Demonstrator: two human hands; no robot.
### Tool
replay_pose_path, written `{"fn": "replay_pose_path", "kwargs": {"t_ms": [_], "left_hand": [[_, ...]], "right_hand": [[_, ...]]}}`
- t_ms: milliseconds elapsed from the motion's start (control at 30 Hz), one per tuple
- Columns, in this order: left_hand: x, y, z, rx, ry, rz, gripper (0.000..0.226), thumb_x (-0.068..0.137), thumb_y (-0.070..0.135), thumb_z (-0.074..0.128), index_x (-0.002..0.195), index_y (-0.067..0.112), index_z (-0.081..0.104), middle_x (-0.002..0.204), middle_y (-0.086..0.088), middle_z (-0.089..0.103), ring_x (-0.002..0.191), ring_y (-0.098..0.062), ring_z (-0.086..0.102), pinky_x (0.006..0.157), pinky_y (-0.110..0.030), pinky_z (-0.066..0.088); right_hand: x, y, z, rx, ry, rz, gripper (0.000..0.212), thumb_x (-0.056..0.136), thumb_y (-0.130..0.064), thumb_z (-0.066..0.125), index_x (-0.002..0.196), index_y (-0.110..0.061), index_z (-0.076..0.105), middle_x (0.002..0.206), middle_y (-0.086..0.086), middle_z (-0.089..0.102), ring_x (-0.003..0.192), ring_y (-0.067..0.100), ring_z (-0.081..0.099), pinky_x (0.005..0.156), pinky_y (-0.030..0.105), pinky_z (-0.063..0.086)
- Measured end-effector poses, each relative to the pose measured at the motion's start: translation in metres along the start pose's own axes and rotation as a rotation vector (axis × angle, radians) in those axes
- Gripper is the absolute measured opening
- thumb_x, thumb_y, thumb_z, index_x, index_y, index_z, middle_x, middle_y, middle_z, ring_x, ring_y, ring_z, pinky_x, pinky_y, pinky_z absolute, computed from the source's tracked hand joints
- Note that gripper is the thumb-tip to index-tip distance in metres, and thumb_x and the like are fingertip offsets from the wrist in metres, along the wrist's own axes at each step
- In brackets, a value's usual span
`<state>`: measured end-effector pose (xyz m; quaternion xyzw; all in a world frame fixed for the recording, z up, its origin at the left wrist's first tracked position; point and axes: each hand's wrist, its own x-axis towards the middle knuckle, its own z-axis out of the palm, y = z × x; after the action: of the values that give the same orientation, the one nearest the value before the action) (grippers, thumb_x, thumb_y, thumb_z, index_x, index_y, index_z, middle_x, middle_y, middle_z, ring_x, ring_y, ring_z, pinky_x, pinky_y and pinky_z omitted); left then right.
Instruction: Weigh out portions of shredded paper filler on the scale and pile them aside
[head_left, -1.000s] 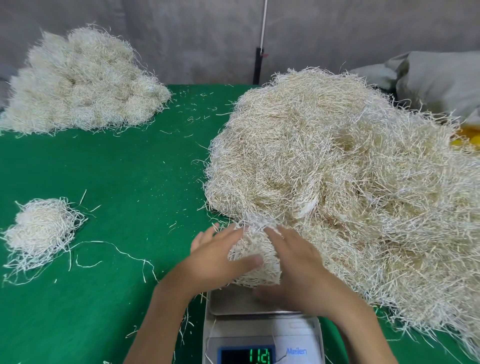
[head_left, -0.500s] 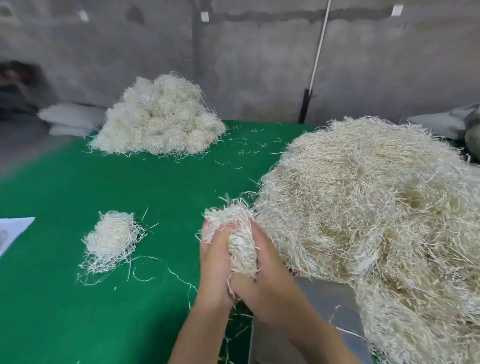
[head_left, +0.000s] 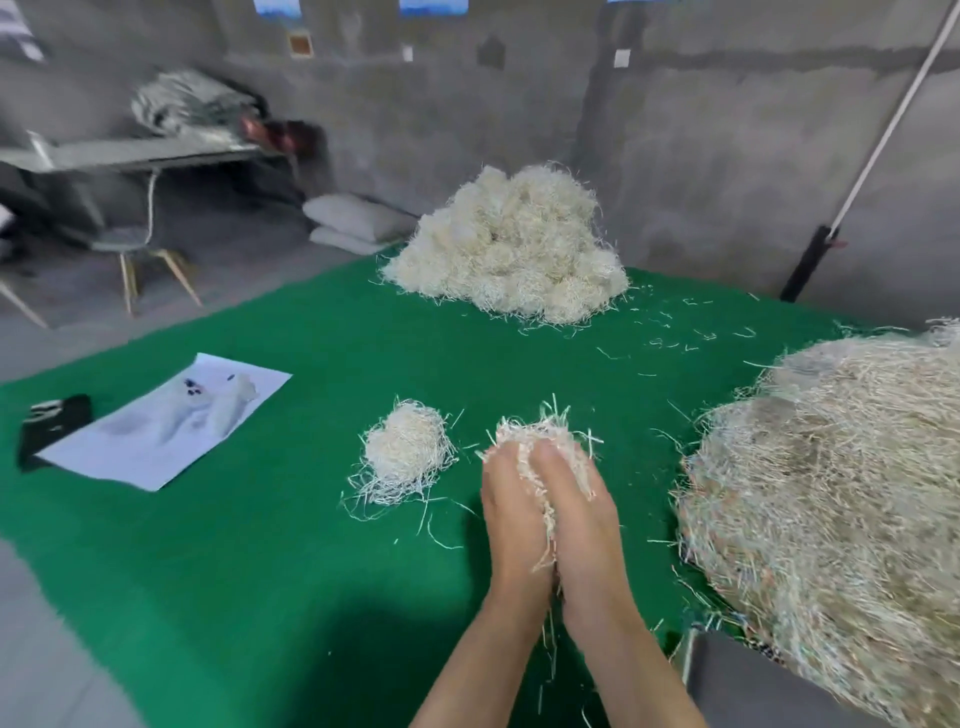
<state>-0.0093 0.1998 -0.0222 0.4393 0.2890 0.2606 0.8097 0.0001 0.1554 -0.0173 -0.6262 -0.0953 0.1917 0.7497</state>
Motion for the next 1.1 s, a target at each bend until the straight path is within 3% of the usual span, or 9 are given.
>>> {"fn": "replay_pose_path", "kwargs": {"t_ms": [100,233,333,433,600,733,833,1000,1100], "left_hand": [[0.01,0.01,-0.017,0.056,0.022,0.034,0.077,0.049,0.102,0.033,0.097,0.048,0.058,0.098,0.033,0.059,0.096,0.009,0.058,0.1,-0.034,0.041],[0.022,0.016,-0.03,0.198,0.034,0.076,0.047,0.075,0.069,0.038,0.08,0.024,0.053,0.107,-0.009,0.063,0.102,-0.022,0.057,0.104,-0.055,0.04],[0.029,0.022,-0.036,0.289,0.086,0.275,0.023,0.092,0.049,0.034,0.081,0.055,0.054,0.105,0.03,0.054,0.116,0.004,0.046,0.105,-0.041,0.035],[0.03,0.025,-0.042,0.263,0.003,0.359,0.019,0.088,0.056,0.034,0.099,0.064,0.048,0.122,0.024,0.05,0.117,0.0,0.051,0.101,-0.037,0.044],[0.017,0.005,-0.056,0.395,-0.277,0.462,0.055,0.081,0.062,0.062,0.128,0.068,0.033,0.138,0.032,0.043,0.128,0.006,0.046,0.1,-0.018,0.044],[0.025,-0.005,-0.066,0.334,-0.175,0.545,0.076,0.07,0.043,0.074,0.133,0.063,0.036,0.14,0.039,0.038,0.132,0.014,0.034,0.097,-0.001,0.033],[0.043,0.006,-0.069,0.308,-0.168,0.516,0.062,0.07,0.044,0.071,0.126,0.06,0.048,0.137,0.036,0.046,0.13,0.013,0.039,0.103,-0.014,0.034],[0.064,0.021,-0.052,0.462,-0.267,0.57,0.03,0.077,0.021,0.057,0.096,0.042,0.067,0.11,0.027,0.067,0.107,0.009,0.059,0.084,-0.002,0.04],[0.081,0.02,-0.05,0.455,-0.183,0.534,0.028,0.083,0.014,0.051,0.088,0.038,0.064,0.09,0.02,0.069,0.083,0.004,0.063,0.071,-0.006,0.043]], "right_hand": [[0.004,0.014,0.016,0.007,0.046,0.051,0.048,0.067,-0.054,0.07,0.109,-0.031,0.069,0.105,-0.015,0.073,0.103,0.007,0.069,0.093,0.036,0.053],[0.008,0.018,0.034,0.064,0.034,-0.074,0.018,0.083,-0.033,0.066,0.093,-0.019,0.07,0.088,-0.005,0.074,0.083,0.014,0.07,0.073,0.03,0.056],[0.012,0.013,0.044,0.06,-0.005,-0.176,0.023,0.092,-0.011,0.059,0.074,-0.023,0.067,0.071,-0.006,0.067,0.065,0.011,0.062,0.059,0.021,0.05],[0.023,0.008,0.051,0.089,-0.026,-0.183,0.017,0.094,-0.016,0.061,0.08,-0.014,0.069,0.076,0.004,0.069,0.07,0.017,0.064,0.062,0.029,0.052],[0.041,-0.004,0.056,0.554,0.058,0.169,0.035,0.083,-0.046,0.067,0.059,-0.021,0.071,0.065,-0.003,0.065,0.056,0.013,0.064,0.056,0.023,0.051],[0.046,0.004,0.057,0.773,0.015,0.404,0.055,0.092,-0.054,0.046,0.085,-0.008,0.076,0.078,0.014,0.074,0.078,0.031,0.071,0.062,0.032,0.055],[0.047,0.013,0.053,0.572,-0.018,0.392,0.048,0.101,-0.047,0.042,0.106,-0.008,0.07,0.098,0.014,0.076,0.089,0.03,0.074,0.064,0.033,0.057],[0.052,0.016,0.044,0.33,-0.002,0.314,0.027,0.101,-0.014,0.048,0.124,-0.012,0.061,0.101,0.008,0.075,0.088,0.023,0.071,0.075,0.034,0.056],[0.046,0.017,0.043,0.115,0.073,0.201,0.034,0.096,-0.026,0.054,0.13,-0.032,0.055,0.121,-0.001,0.07,0.11,0.016,0.067,0.099,0.04,0.051]]}}
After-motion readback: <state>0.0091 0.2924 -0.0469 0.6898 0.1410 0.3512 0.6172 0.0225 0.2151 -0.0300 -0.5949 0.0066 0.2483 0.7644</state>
